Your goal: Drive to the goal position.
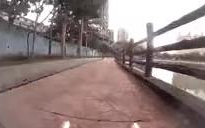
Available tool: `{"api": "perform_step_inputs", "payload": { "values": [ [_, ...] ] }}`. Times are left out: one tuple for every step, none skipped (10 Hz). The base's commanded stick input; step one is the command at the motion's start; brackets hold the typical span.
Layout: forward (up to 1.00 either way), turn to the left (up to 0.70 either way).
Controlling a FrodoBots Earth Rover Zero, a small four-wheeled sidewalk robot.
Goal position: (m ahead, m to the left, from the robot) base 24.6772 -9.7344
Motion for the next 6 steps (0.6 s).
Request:
{"api": "perform_step_inputs", "payload": {
  "values": [
    [0.7, 0.0],
    [0.7, 0.0],
    [0.7, 0.0],
    [0.7, 0.0],
    [0.7, 0.0],
    [0.7, 0.0]
  ]
}}
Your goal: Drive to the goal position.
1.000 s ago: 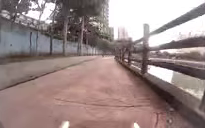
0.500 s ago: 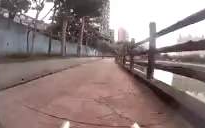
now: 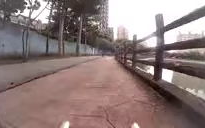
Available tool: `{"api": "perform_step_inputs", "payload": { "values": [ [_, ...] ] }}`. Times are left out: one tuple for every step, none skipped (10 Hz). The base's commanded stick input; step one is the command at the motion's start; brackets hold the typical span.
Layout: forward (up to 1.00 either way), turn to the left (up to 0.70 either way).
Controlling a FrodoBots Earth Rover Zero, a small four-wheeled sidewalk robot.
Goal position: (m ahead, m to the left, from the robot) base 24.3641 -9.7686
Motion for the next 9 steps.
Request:
{"api": "perform_step_inputs", "payload": {
  "values": [
    [0.7, -0.03],
    [0.7, -0.19],
    [0.7, -0.28],
    [0.7, -0.11],
    [0.7, 0.0],
    [0.7, 0.0],
    [0.7, 0.0],
    [0.7, 0.0],
    [0.7, 0.0]
  ]
}}
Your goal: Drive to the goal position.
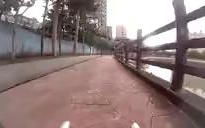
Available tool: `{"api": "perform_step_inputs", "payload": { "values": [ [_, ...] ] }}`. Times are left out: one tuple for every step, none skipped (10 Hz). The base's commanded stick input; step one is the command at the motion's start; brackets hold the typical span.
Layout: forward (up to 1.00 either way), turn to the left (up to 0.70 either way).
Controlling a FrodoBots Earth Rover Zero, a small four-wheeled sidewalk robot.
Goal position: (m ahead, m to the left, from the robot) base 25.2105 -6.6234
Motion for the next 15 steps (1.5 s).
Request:
{"api": "perform_step_inputs", "payload": {
  "values": [
    [0.7, 0.0],
    [0.7, 0.0],
    [0.7, 0.0],
    [0.7, 0.0],
    [0.7, 0.0],
    [0.7, 0.0],
    [0.7, 0.0],
    [0.7, 0.0],
    [0.7, 0.0],
    [0.7, 0.0],
    [0.7, 0.0],
    [0.7, 0.0],
    [0.7, 0.0],
    [0.7, 0.0],
    [0.7, 0.0]
  ]
}}
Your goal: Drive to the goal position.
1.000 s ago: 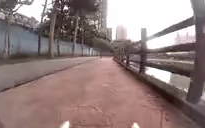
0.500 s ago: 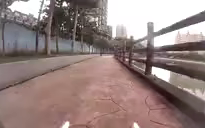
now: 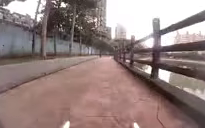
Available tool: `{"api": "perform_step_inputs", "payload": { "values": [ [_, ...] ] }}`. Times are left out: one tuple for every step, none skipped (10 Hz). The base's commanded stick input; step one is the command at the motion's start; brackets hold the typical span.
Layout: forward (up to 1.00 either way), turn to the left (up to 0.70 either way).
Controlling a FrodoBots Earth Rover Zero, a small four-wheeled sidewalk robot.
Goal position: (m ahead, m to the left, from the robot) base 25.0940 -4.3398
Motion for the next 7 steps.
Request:
{"api": "perform_step_inputs", "payload": {
  "values": [
    [0.7, 0.0],
    [0.7, 0.0],
    [0.7, 0.0],
    [0.7, 0.0],
    [0.7, 0.0],
    [0.7, -0.03],
    [0.7, -0.23]
  ]
}}
